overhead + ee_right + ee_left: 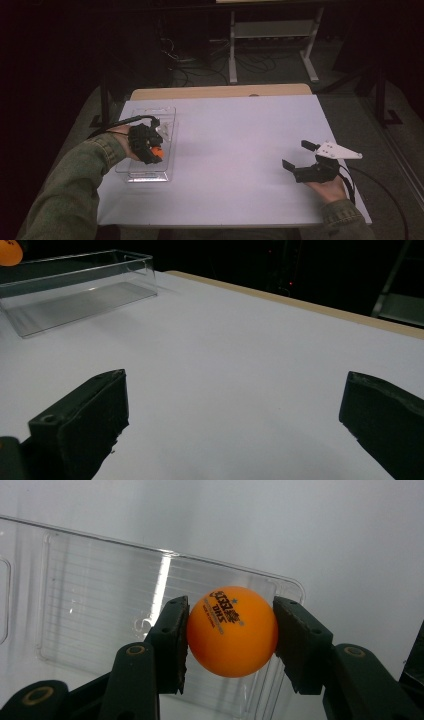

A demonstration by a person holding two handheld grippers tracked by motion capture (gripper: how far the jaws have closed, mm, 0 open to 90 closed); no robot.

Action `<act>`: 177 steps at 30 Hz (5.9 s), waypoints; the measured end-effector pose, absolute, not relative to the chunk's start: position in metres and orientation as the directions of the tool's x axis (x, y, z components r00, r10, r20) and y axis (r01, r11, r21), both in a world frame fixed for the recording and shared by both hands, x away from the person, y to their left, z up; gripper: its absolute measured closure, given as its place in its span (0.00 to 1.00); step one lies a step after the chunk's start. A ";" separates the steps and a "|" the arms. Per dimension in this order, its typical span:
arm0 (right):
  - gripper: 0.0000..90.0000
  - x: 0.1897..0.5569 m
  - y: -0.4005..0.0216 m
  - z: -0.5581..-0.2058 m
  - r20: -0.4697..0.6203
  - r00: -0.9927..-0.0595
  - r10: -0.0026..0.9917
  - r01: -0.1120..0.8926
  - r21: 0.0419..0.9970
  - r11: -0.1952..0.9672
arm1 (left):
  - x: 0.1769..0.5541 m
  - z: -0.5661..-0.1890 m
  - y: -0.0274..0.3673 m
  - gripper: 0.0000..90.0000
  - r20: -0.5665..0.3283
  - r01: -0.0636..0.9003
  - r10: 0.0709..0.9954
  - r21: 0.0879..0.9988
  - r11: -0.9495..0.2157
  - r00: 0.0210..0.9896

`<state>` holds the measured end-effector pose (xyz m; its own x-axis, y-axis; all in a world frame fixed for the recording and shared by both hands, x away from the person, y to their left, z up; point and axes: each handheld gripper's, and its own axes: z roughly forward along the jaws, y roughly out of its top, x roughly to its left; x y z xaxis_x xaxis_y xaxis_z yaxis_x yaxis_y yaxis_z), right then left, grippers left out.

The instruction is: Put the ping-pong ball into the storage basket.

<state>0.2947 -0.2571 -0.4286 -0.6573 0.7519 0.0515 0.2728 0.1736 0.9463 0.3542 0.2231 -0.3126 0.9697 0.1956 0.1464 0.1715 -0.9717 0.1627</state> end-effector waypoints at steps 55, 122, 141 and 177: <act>0.00 0.296 -0.255 -0.431 0.044 -0.664 0.747 0.277 0.942 0.191 | 0.372 -0.366 0.226 0.56 0.081 0.218 0.232 0.156 -0.963 0.969; 0.00 0.293 -0.256 -0.429 0.043 -0.663 0.747 0.276 0.942 0.191 | 0.374 -0.353 0.255 0.00 0.181 0.380 0.433 0.267 -0.886 0.883; 0.00 0.292 -0.256 -0.429 0.041 -0.660 0.750 0.277 0.942 0.192 | 0.353 -0.329 0.263 0.00 0.195 0.321 0.430 0.421 -0.848 0.882; 0.00 0.292 -0.257 -0.429 0.043 -0.658 0.752 0.277 0.942 0.189 | 0.330 -0.330 0.279 0.00 0.179 0.265 0.519 0.695 -0.668 0.836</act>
<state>0.2916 -0.2572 -0.4294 -0.6581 0.7517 0.0427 0.2771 0.1891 0.9421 0.3302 0.2785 -0.3301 0.8360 0.5186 0.1792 0.2654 -0.6682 0.6950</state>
